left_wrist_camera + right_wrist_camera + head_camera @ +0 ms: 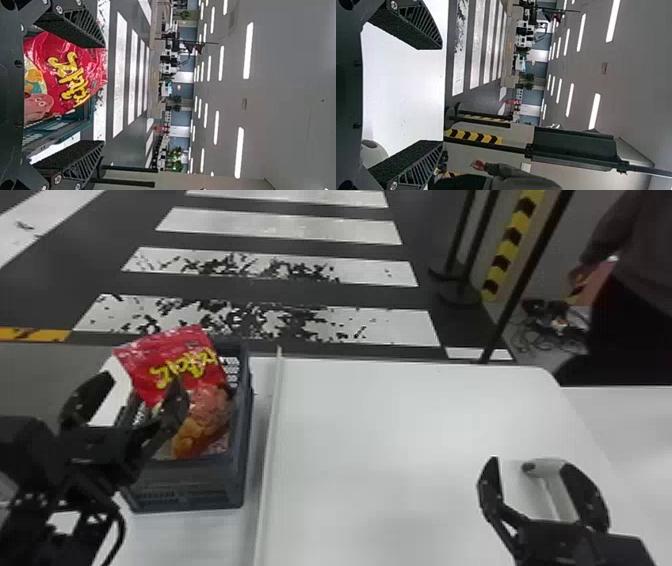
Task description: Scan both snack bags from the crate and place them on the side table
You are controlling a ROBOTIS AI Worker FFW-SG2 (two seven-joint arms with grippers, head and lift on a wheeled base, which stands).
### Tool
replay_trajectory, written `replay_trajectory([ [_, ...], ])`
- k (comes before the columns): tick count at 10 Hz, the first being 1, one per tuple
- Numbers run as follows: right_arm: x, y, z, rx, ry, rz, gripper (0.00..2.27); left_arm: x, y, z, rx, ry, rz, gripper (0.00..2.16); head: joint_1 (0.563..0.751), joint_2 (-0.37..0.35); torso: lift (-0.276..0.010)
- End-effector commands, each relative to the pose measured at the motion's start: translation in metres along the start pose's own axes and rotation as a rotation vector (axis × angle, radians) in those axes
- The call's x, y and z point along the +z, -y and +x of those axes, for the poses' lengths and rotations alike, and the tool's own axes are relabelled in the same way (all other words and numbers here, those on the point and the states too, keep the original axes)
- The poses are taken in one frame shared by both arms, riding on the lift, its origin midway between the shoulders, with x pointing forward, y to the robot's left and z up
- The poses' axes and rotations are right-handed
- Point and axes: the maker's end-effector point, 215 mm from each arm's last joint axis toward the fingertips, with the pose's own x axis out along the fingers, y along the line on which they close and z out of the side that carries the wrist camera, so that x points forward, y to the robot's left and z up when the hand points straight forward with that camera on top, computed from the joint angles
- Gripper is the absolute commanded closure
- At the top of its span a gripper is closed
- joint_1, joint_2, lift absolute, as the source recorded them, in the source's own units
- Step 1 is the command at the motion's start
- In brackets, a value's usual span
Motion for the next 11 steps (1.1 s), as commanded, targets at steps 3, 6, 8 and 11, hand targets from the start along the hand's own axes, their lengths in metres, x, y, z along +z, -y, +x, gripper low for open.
replay_trajectory([
  [3, -0.004, -0.007, -0.002, 0.011, -0.010, 0.006, 0.08, -0.001, -0.036, 0.041, 0.028, -0.013, -0.034, 0.14, 0.695, -0.038, -0.098],
  [6, -0.009, -0.008, -0.008, 0.015, -0.024, 0.007, 0.08, -0.012, -0.067, 0.069, 0.077, -0.049, -0.039, 0.14, 0.695, -0.004, -0.098],
  [8, -0.009, -0.009, -0.009, 0.016, -0.023, 0.007, 0.08, -0.016, -0.083, 0.080, 0.104, -0.060, -0.042, 0.14, 0.695, 0.021, -0.098],
  [11, -0.011, -0.009, -0.011, 0.017, -0.028, 0.006, 0.08, -0.028, -0.111, 0.096, 0.144, -0.094, -0.040, 0.14, 0.695, 0.051, -0.098],
])
